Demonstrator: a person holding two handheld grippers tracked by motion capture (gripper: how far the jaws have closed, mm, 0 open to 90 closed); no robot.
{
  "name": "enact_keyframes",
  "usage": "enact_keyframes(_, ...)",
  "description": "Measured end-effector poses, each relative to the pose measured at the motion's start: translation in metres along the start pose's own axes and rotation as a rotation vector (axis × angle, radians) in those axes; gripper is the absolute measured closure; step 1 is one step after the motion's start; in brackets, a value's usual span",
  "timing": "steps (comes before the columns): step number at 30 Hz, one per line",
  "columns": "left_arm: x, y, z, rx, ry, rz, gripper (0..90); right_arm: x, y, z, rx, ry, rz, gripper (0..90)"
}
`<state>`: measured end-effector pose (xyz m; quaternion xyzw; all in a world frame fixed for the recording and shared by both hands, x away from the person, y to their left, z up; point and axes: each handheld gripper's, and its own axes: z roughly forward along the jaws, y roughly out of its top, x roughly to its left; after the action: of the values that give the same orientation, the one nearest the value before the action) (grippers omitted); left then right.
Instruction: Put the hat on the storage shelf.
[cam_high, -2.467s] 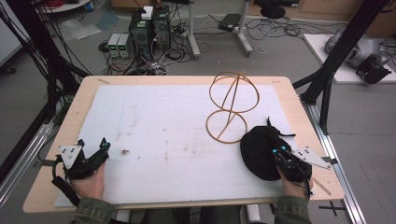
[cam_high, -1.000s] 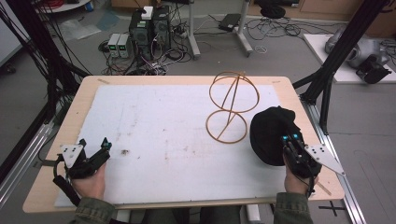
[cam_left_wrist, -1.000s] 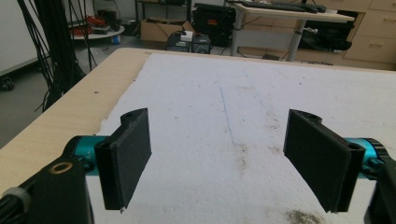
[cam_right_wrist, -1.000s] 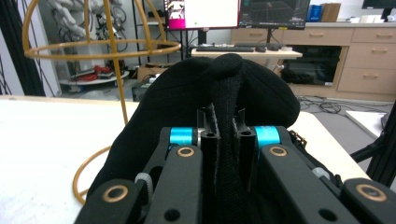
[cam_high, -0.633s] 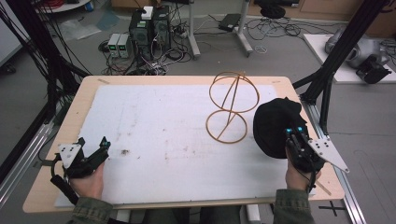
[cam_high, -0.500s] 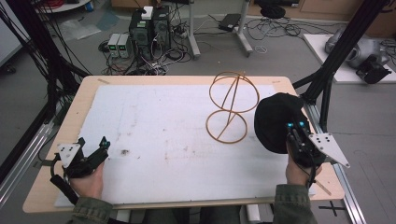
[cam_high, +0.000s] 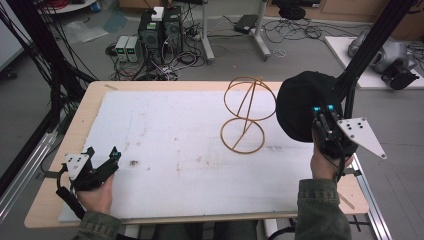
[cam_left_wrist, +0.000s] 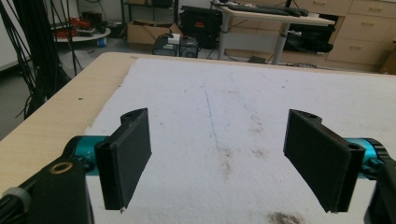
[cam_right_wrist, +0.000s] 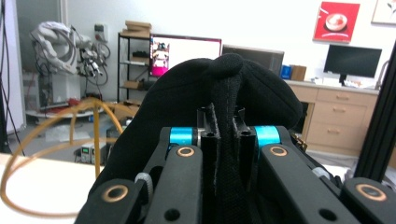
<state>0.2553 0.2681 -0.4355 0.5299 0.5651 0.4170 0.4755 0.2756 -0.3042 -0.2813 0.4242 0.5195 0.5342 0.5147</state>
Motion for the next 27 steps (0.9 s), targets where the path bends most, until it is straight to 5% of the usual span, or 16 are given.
enact_keyframes(8,0.002,0.001,-0.001,-0.006,-0.002,-0.018,23.4,0.005,0.024,0.024,-0.062,0.036,0.028,85.4)
enact_keyframes(12,0.001,0.001,-0.002,-0.006,-0.005,-0.019,23.4,0.005,0.028,0.032,-0.065,0.087,0.112,85.4)
enact_keyframes(20,0.000,0.000,-0.002,-0.002,-0.012,-0.015,23.3,0.007,0.031,0.048,-0.073,0.146,0.167,85.4)
enact_keyframes(27,0.001,-0.001,-0.002,-0.001,-0.013,-0.022,23.4,0.028,0.035,0.072,-0.036,0.196,0.144,85.4)
